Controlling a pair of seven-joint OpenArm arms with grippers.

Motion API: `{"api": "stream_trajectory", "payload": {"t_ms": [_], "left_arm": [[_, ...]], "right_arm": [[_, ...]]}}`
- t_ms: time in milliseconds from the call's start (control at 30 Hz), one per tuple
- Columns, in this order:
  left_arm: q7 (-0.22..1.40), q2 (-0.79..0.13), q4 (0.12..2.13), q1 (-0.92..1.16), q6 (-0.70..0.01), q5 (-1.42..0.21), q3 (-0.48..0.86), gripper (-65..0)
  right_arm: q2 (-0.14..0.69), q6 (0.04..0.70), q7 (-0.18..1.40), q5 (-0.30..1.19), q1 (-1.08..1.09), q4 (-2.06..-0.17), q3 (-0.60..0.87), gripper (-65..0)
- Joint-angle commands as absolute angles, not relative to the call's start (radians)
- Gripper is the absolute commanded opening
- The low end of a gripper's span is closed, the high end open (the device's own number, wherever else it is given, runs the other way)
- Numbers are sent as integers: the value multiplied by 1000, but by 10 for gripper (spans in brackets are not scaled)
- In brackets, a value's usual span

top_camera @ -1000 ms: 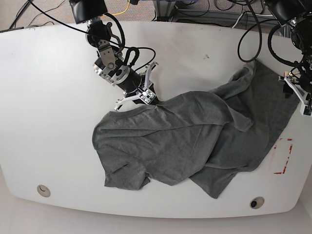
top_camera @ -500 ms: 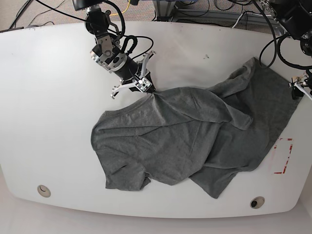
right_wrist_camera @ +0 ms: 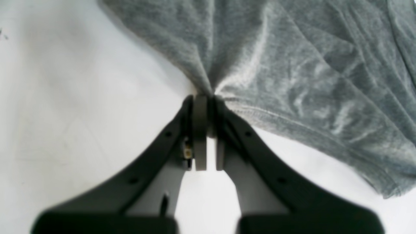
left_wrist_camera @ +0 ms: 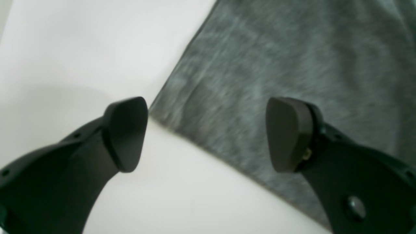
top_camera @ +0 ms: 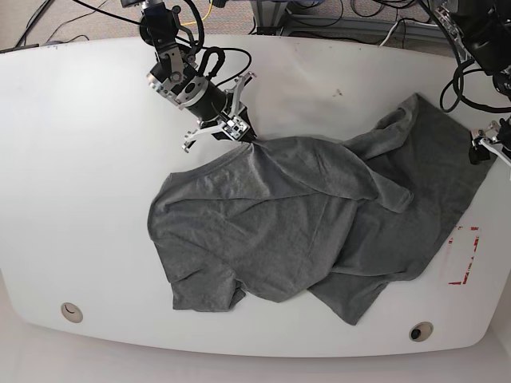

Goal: Layout the t-shirt on the table in an organized manner, then fold the t-shirt properly
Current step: 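Hold the collar with the right gripper, grasp hem with left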

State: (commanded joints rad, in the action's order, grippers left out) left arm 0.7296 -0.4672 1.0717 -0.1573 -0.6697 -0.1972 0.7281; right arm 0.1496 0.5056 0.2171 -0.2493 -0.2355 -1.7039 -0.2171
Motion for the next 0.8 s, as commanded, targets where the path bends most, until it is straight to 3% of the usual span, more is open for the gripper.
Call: {"api": "stream_trajectory", "payload": {"t_ms": [200, 800], "left_arm": [[728, -498, 1043, -163, -604, -197, 727, -106], [699, -498, 949, -163, -602, -196, 650, -107]], "right_arm": [[150, 506, 217, -249, -236, -1705, -216, -650], [148, 506, 217, -249, -236, -1713, -216, -650]]}}
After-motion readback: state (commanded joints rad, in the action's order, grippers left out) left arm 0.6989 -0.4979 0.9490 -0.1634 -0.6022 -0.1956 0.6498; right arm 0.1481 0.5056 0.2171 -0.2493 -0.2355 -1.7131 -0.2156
